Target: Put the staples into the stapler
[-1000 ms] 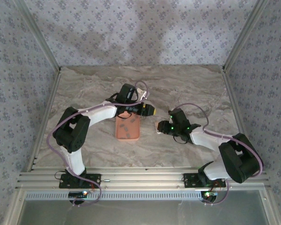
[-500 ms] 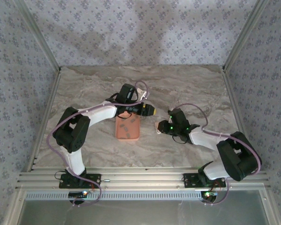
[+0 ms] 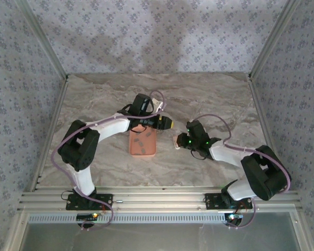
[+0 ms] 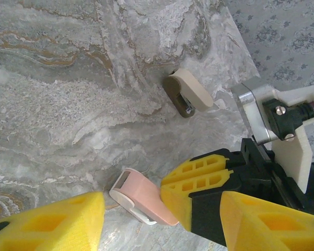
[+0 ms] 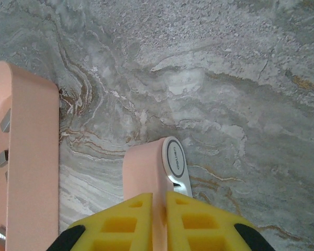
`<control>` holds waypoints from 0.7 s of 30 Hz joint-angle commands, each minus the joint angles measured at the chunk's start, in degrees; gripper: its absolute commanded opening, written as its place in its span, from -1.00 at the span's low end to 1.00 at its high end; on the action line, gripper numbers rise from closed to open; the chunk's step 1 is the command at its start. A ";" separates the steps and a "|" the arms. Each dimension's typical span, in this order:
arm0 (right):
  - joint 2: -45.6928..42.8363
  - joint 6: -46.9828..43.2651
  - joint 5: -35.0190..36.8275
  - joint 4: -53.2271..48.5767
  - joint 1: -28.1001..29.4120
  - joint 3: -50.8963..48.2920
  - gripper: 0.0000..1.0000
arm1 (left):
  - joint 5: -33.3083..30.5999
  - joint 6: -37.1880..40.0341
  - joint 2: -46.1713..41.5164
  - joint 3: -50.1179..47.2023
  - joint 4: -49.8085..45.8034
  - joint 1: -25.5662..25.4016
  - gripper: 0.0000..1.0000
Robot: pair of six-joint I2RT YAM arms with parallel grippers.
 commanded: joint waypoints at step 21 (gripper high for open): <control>0.17 -6.34 1.44 -23.48 1.40 11.12 -0.45 | -2.31 0.77 -5.67 -3.16 0.63 1.55 0.22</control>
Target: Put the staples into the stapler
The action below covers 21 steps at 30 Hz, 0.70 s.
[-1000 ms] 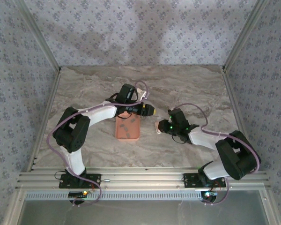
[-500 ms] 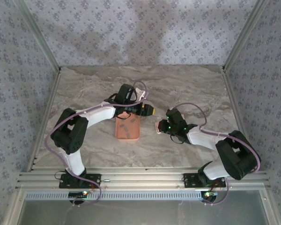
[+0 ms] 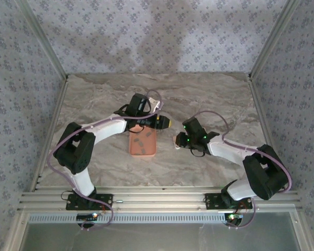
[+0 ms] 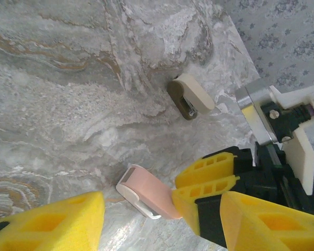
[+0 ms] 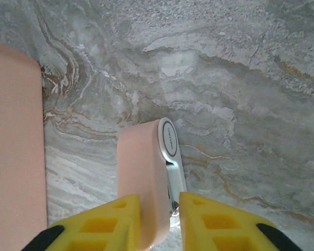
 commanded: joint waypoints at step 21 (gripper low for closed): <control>3.56 0.13 -2.44 -4.01 0.66 -4.94 -0.73 | -1.25 0.33 -3.76 -2.94 1.79 1.30 0.22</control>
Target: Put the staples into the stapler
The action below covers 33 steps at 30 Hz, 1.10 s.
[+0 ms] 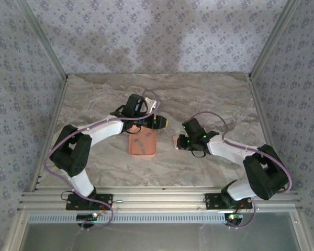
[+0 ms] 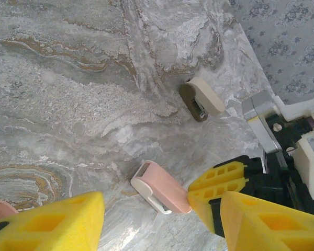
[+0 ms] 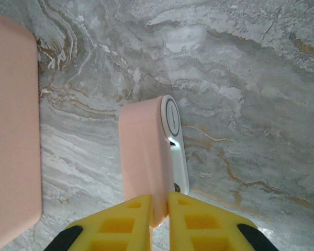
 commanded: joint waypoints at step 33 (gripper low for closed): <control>10.76 -2.40 3.53 -15.52 3.49 5.92 -0.79 | -3.17 0.17 -4.90 -3.19 2.08 1.45 0.23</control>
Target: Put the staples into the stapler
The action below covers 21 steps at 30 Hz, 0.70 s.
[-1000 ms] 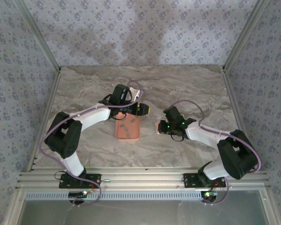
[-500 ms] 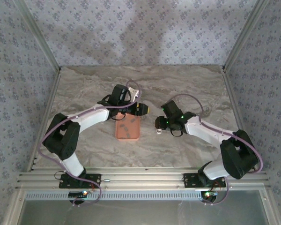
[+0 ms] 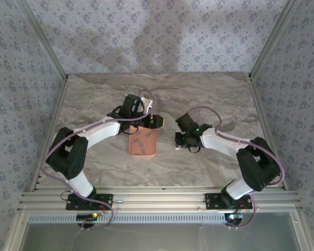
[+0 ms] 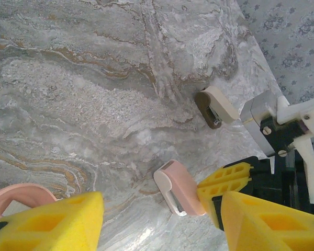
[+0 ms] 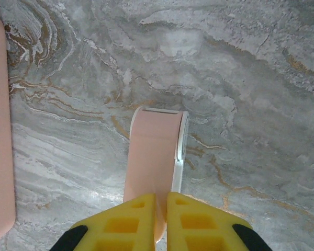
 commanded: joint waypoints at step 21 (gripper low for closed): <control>4.48 -2.34 -1.33 -8.37 1.41 2.55 -0.71 | -0.16 0.11 -3.00 -0.85 2.23 0.53 0.23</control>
